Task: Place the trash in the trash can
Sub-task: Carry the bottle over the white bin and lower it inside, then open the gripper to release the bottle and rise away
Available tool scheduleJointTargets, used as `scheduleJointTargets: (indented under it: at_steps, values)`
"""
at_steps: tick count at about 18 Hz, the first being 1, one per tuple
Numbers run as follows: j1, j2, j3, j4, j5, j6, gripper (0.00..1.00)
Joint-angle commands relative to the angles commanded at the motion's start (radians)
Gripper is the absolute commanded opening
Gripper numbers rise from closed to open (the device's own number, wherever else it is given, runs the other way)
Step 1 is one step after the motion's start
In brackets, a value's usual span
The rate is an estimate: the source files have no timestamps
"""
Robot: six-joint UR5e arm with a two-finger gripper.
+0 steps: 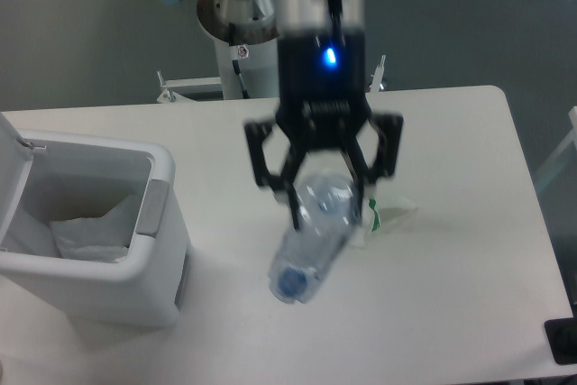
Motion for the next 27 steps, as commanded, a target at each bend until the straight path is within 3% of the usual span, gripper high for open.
scheduleJointTargets:
  at_steps: [4,7,14,19,21,22,24,27]
  values:
    - [-0.023,0.051,-0.046,-0.002,-0.084,0.000,0.59]
    - [-0.084,0.081,-0.098,0.000,-0.095,0.000,0.59]
    - [-0.190,0.086,-0.176,-0.002,-0.095,-0.002,0.59]
    - [-0.209,0.118,-0.262,0.000,-0.095,0.002,0.59]
    - [-0.224,0.123,-0.302,0.000,-0.094,0.008,0.63]
    - [-0.227,0.123,-0.307,0.000,-0.094,0.011,0.69]
    - [-0.232,0.118,-0.310,0.000,-0.094,0.009,0.72]
    - [-0.233,0.114,-0.308,0.000,-0.091,0.014,0.95]
